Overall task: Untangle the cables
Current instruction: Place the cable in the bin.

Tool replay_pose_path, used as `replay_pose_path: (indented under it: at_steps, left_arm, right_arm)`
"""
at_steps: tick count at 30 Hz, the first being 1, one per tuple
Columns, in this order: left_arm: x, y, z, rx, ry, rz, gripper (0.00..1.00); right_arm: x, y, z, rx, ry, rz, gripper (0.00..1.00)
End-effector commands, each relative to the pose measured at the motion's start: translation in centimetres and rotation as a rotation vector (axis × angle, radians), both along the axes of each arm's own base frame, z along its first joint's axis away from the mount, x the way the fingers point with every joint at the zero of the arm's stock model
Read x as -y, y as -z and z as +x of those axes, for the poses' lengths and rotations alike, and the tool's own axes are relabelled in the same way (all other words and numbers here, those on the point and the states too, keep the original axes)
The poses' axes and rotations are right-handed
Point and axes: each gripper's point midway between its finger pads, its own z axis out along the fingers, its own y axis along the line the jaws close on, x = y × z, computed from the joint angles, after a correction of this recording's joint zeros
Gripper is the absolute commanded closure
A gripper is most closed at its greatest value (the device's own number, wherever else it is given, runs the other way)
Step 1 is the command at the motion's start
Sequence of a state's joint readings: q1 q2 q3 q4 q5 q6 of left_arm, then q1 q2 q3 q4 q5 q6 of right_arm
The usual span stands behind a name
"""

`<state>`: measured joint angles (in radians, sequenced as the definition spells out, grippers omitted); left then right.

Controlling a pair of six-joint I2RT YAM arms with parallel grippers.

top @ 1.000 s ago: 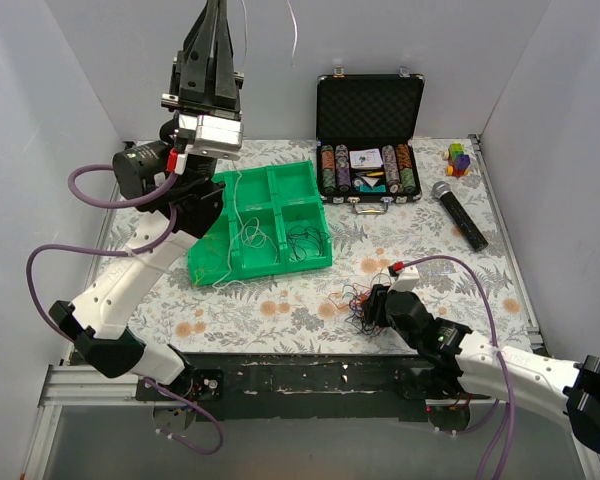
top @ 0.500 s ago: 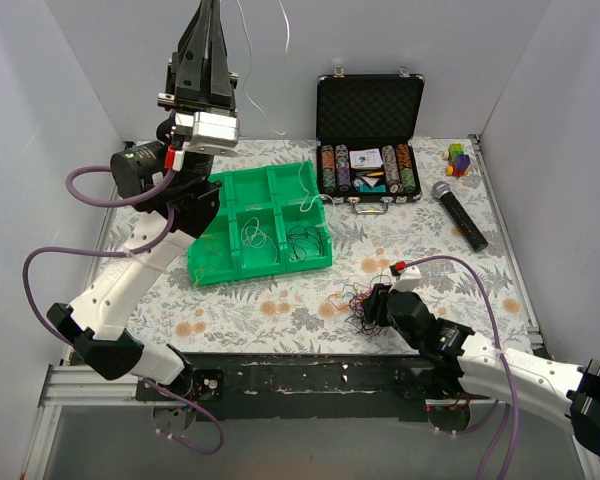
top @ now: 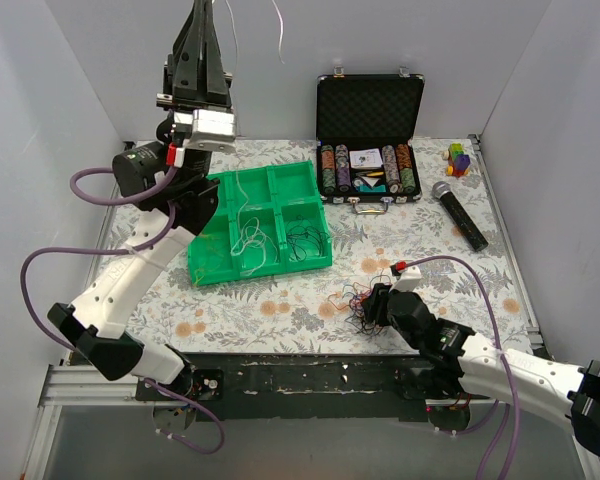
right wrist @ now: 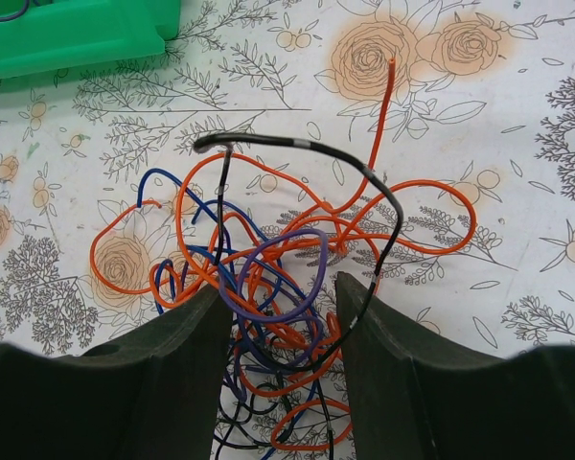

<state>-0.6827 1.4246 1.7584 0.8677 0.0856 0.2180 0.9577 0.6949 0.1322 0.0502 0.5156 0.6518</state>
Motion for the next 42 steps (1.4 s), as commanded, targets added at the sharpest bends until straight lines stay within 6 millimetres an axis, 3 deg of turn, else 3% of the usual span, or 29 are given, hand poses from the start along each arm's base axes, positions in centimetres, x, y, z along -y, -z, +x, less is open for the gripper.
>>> replay_pose_path:
  at_steps: [1, 9, 20, 28, 37, 42]
  left_arm:
    - [-2.2, 0.7, 1.2, -0.022, -0.059, -0.037, 1.0]
    - [-4.2, 2.1, 4.5, -0.075, -0.099, -0.042, 1.0]
    - [-5.5, 3.4, 6.5, -0.105, -0.133, -0.032, 1.0]
    - [-4.9, 5.4, 7.3, -0.137, -0.132, 0.034, 1.0]
    - [-4.5, 5.7, 6.8, -0.156, -0.094, 0.057, 1.0]
    - [-4.0, 7.9, 7.7, -0.23, -0.072, 0.086, 1.0]
  right_arm:
    - [0.3, 0.1, 0.1, 0.013, 0.02, 0.005, 0.45]
    - [0.4, 0.1, 0.1, 0.012, 0.02, 0.003, 0.45]
    - [0.4, 0.1, 0.1, 0.016, 0.021, 0.008, 0.45]
    - [0.5, 0.1, 0.0, 0.016, 0.025, 0.012, 0.45]
    - [0.5, 0.1, 0.1, 0.015, 0.024, 0.009, 0.45]
    - [0.4, 0.1, 0.1, 0.015, 0.025, 0.01, 0.45]
